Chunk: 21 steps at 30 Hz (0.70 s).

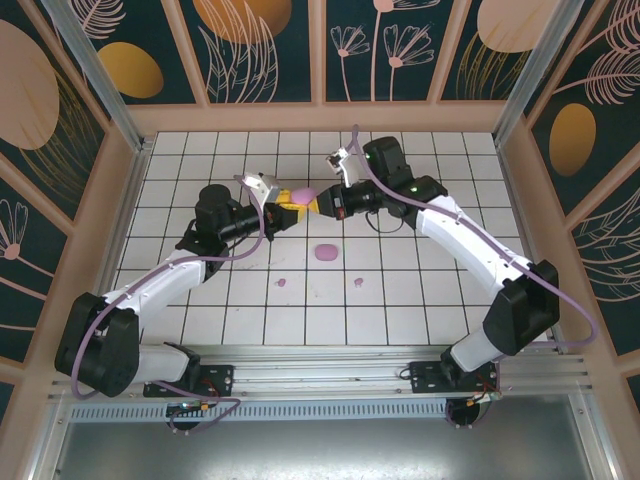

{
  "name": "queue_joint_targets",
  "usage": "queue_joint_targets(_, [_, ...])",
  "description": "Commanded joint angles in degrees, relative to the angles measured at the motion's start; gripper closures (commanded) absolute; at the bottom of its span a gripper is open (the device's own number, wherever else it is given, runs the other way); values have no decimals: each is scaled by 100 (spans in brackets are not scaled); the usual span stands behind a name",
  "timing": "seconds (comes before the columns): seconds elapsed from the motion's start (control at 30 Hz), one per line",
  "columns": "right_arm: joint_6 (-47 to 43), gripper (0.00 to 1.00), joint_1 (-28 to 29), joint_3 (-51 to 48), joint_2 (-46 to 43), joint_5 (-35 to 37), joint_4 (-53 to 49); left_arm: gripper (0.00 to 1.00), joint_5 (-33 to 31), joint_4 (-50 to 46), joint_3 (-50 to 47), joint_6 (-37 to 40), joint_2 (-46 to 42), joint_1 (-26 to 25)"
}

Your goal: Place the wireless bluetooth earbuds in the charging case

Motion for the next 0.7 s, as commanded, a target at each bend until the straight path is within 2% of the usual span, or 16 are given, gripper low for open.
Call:
queue_joint_targets(0.0, [-191, 100, -89, 359, 58, -66, 144, 100, 241, 191, -76, -59, -112, -34])
queue_joint_targets(0.67, [-687, 100, -187, 675, 479, -173, -435, 100, 317, 249, -47, -13, -93, -34])
